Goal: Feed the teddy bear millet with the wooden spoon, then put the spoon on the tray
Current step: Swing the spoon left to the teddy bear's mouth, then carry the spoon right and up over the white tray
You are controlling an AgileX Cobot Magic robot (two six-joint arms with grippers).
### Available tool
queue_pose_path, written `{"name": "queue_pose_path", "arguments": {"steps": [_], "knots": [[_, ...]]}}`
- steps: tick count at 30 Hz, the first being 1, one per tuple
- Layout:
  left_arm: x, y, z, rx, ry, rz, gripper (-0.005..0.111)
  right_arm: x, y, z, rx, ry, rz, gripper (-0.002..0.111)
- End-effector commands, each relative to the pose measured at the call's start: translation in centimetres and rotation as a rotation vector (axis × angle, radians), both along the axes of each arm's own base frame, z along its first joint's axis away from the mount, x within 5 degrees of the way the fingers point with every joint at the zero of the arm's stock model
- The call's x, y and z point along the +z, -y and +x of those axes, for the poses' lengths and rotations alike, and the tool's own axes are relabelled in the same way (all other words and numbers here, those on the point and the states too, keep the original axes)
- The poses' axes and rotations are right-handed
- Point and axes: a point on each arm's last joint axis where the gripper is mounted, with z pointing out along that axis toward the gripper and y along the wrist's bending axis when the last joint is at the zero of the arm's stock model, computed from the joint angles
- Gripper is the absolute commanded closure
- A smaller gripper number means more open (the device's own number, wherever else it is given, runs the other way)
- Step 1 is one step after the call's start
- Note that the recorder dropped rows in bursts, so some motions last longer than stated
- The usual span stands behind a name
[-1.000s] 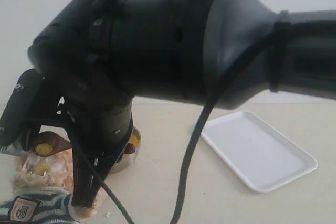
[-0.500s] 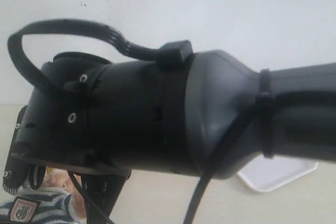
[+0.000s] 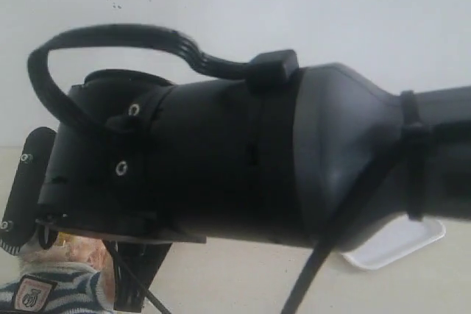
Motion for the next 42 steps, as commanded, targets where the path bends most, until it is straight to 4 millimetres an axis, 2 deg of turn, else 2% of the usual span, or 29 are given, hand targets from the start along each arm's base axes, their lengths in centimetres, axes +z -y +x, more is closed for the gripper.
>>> {"name": "queue_pose_path", "arguments": {"steps": [1, 3, 7, 30, 37, 42], "knots": [[0.4, 0.1, -0.1, -0.001, 0.024, -0.024, 0.103, -0.5, 0.1, -1.1, 0.05, 0.076, -0.071, 0.108], [0.4, 0.1, -0.1, -0.001, 0.024, -0.024, 0.103, -1.2, -0.2, -2.2, 0.087, 0.117, -0.1, 0.108], [0.4, 0.1, -0.1, -0.001, 0.024, -0.024, 0.103, -1.6, -0.3, -3.0, 0.035, 0.232, -0.048, 0.108], [0.4, 0.1, -0.1, -0.003, 0.024, -0.023, 0.103, -1.8, 0.6, -3.0, -0.027, 0.237, -0.096, 0.108], [0.4, 0.1, -0.1, -0.002, 0.026, -0.023, 0.103, 0.0, 1.1, -2.8, -0.017, 0.243, -0.034, 0.108], [0.4, 0.1, -0.1, -0.003, 0.028, -0.022, 0.103, 2.1, 2.6, -1.6, -0.053, 0.216, 0.09, 0.108]]}}
